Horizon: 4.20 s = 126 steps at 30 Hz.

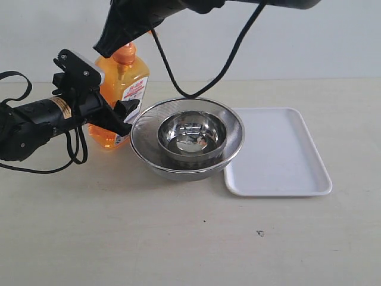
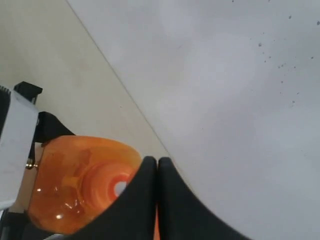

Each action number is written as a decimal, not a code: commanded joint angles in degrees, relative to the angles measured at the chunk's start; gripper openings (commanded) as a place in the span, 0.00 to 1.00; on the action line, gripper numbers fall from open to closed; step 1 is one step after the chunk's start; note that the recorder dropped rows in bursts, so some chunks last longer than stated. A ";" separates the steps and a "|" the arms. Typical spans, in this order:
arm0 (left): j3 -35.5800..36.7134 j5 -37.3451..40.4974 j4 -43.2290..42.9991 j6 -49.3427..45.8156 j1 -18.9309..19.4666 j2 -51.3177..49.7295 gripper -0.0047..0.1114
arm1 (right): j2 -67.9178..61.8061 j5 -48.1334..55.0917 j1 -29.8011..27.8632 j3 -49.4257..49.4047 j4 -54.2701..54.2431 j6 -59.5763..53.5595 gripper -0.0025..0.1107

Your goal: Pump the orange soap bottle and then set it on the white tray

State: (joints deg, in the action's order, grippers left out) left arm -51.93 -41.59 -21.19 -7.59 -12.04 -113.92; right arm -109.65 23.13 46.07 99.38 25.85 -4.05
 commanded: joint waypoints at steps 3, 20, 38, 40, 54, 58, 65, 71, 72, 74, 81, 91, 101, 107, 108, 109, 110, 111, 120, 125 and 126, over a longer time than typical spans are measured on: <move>-0.37 -0.33 -0.89 0.36 -0.67 0.53 0.08 | -1.82 4.45 0.16 -0.85 -2.57 -0.47 0.02; -0.37 -0.33 -0.89 0.36 -0.67 0.53 0.08 | -1.82 5.41 0.16 -0.85 -3.49 -0.49 0.02; -0.37 -0.33 -0.89 0.36 -0.67 0.53 0.08 | -1.61 4.73 0.16 -0.33 -1.57 -0.60 0.02; -0.37 -0.33 -0.89 0.36 -0.67 0.53 0.08 | -0.89 4.06 0.16 0.21 -0.55 -0.60 0.02; -0.37 -0.33 -0.50 0.36 -0.67 0.53 0.08 | 11.98 7.84 0.16 2.17 7.15 4.05 0.02; -0.37 -0.33 1.02 0.10 -0.56 0.53 0.08 | 16.47 15.27 -0.24 2.17 9.62 7.47 0.02; -0.37 0.14 5.38 -5.51 -0.56 0.53 0.08 | 24.65 31.14 -3.13 2.17 11.39 10.22 0.02; -0.37 0.68 7.29 -5.52 -0.56 1.09 0.08 | 32.15 37.76 -3.87 -3.65 11.30 14.24 0.02; -0.37 0.92 7.29 -5.66 -0.56 1.62 0.08 | 33.84 37.65 -3.87 -6.11 11.30 15.41 0.02; -0.37 1.52 7.29 -6.86 -0.56 3.05 0.08 | 37.30 37.53 -3.87 -11.38 11.30 18.06 0.02; -0.37 5.17 19.72 -18.68 -0.56 9.62 0.08 | 48.73 32.54 -3.87 -32.87 12.03 29.63 0.02; -0.49 10.77 19.84 -17.95 -0.70 24.17 0.08 | 58.40 24.31 -3.87 -55.97 19.28 48.30 0.02; -5.52 18.83 0.38 9.32 -8.23 29.76 0.08 | 65.10 28.12 -3.87 -64.05 32.12 64.52 0.02; -8.80 18.92 1.08 10.83 -18.62 28.15 0.08 | 69.71 28.60 -3.87 -65.53 32.56 64.63 0.02; -9.68 18.62 1.08 11.65 -19.87 27.63 0.08 | 70.70 28.85 -3.87 -65.80 32.45 64.77 0.02; -10.68 18.51 1.08 12.44 -21.27 26.87 0.08 | 71.79 28.99 -3.87 -65.84 32.30 65.02 0.02; -11.54 18.51 1.08 13.09 -22.29 26.15 0.08 | 72.69 29.27 -3.87 -65.97 32.30 65.02 0.02; -12.65 18.51 1.08 13.95 -23.51 25.09 0.08 | 73.89 30.10 -3.87 -66.09 32.05 65.02 0.02; -22.40 11.70 1.08 18.76 -29.46 11.92 0.08 | 84.65 35.19 -3.87 -66.09 28.97 60.27 0.02; -27.74 11.48 1.23 19.89 -31.12 3.71 0.08 | 88.25 35.30 -3.87 -66.09 25.72 54.39 0.02; -28.96 11.36 1.23 21.23 -31.38 2.04 0.08 | 88.56 35.42 -3.87 -66.09 25.45 53.56 0.02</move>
State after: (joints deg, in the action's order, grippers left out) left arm -77.42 -25.63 -20.13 11.32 -42.44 -108.86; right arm -22.37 57.92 42.37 33.58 52.49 52.49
